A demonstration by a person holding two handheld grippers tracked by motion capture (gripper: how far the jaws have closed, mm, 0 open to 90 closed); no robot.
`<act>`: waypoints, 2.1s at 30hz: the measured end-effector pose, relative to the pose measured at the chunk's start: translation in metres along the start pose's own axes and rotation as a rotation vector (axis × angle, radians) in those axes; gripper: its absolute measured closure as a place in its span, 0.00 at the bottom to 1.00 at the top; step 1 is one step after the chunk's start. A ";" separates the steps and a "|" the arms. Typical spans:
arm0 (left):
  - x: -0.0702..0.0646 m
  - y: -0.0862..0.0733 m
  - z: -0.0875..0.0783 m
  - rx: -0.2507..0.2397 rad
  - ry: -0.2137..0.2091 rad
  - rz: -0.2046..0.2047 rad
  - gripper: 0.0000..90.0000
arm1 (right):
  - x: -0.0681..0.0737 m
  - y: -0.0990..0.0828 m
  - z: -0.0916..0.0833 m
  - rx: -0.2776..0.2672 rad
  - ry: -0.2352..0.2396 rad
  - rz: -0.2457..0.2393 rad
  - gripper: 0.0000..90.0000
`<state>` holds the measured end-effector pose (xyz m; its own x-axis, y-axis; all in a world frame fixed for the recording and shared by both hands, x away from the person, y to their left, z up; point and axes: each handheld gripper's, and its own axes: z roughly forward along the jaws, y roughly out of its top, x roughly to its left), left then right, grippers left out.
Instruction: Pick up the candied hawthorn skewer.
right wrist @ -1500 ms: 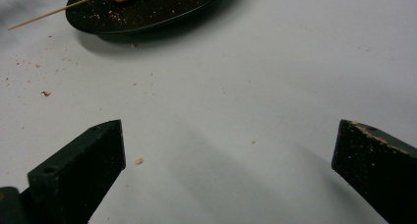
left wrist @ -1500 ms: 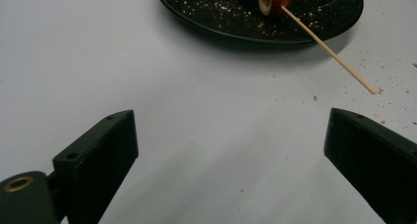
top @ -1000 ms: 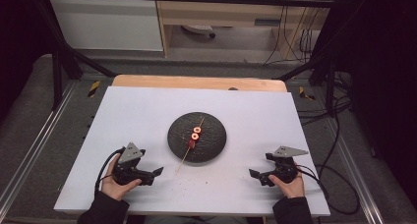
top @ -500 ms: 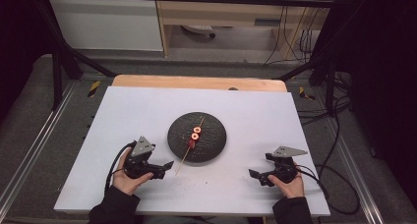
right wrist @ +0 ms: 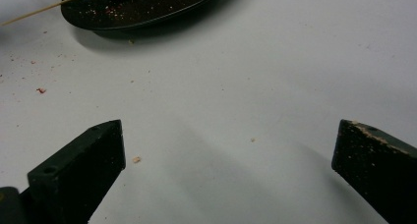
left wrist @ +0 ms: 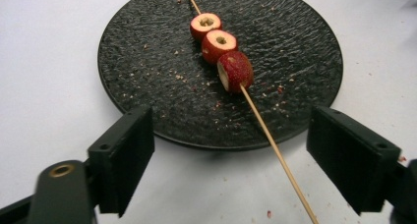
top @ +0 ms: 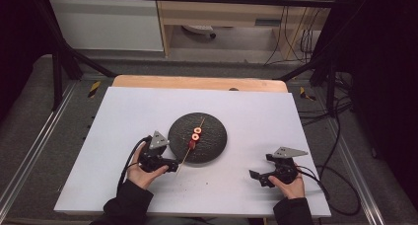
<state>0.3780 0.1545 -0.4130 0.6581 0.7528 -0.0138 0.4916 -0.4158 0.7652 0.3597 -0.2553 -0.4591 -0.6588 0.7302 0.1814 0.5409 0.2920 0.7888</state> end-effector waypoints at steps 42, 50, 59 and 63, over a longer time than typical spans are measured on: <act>-0.025 0.009 0.042 0.103 0.072 -0.075 0.94 | 0.000 0.000 0.001 0.001 -0.002 0.002 0.01; -0.023 0.007 0.042 0.088 0.079 -0.096 0.98 | 0.000 0.000 0.000 0.003 -0.001 0.000 0.01; -0.019 0.002 0.037 0.041 0.050 -0.116 0.98 | 0.000 0.000 0.001 0.002 -0.002 0.003 0.01; -0.017 0.001 0.032 0.014 0.041 -0.121 0.98 | 0.000 0.000 0.000 0.003 -0.002 0.006 0.01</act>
<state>0.3858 0.1246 -0.4324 0.5699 0.8180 -0.0785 0.5737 -0.3277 0.7507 0.3596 -0.2550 -0.4596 -0.6549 0.7328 0.1847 0.5460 0.2898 0.7861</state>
